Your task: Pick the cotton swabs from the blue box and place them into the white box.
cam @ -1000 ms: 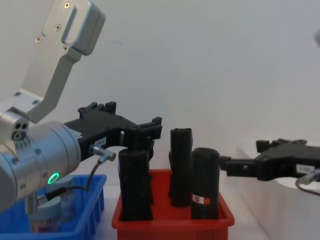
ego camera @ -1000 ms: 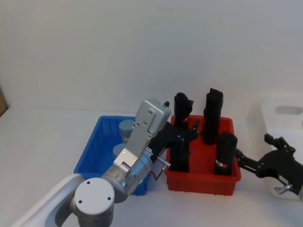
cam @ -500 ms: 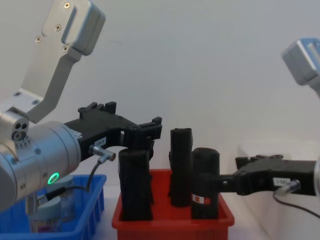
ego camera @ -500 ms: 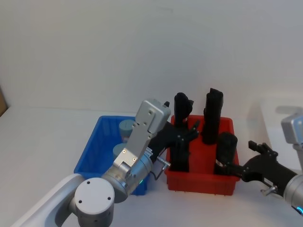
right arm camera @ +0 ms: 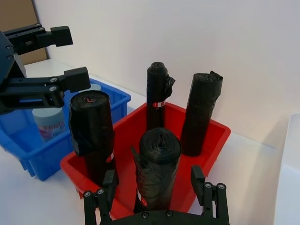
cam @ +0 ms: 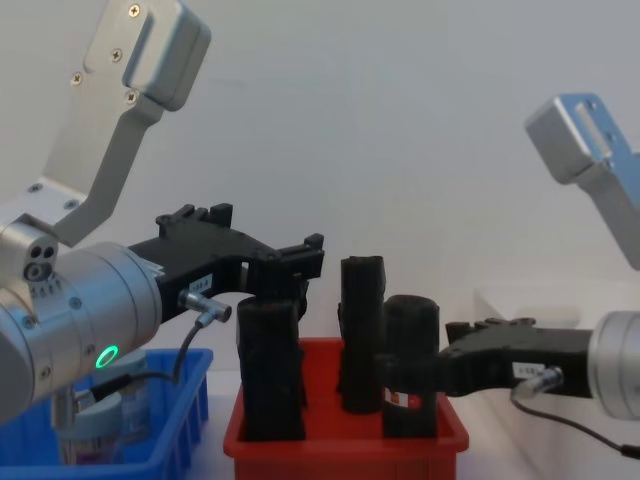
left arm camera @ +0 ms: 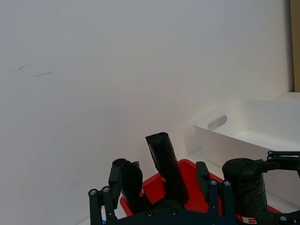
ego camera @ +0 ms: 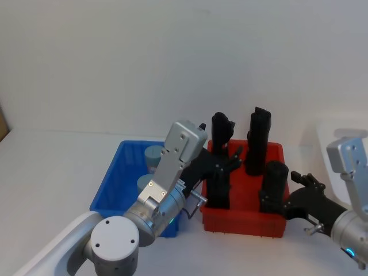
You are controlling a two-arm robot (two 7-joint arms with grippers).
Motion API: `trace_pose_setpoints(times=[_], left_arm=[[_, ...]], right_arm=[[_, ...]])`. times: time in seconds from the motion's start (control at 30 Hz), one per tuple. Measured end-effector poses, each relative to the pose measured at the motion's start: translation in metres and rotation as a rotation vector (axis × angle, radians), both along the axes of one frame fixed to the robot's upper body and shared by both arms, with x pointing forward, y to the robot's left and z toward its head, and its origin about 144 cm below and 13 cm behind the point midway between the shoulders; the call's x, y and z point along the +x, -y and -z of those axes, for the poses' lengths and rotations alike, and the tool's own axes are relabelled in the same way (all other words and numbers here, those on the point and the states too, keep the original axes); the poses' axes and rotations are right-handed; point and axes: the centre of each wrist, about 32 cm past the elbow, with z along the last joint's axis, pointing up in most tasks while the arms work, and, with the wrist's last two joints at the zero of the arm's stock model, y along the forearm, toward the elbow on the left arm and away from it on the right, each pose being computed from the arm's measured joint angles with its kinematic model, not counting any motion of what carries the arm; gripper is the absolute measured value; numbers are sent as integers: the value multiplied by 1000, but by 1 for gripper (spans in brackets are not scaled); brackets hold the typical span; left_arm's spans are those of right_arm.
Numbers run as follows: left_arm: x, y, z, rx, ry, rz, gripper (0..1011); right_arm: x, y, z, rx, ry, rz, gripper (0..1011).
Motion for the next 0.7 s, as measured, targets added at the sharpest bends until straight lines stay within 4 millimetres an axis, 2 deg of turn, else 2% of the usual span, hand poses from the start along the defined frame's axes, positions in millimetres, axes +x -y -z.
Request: trace_pose_setpoints(times=[0.5, 0.7], left_arm=[[0, 0, 0, 0, 0, 0, 1000], [0, 0, 0, 0, 0, 0, 1000]], right_arm=[[9, -18, 8, -1, 30, 21, 1001], [12, -23, 10, -2, 40, 28, 906]])
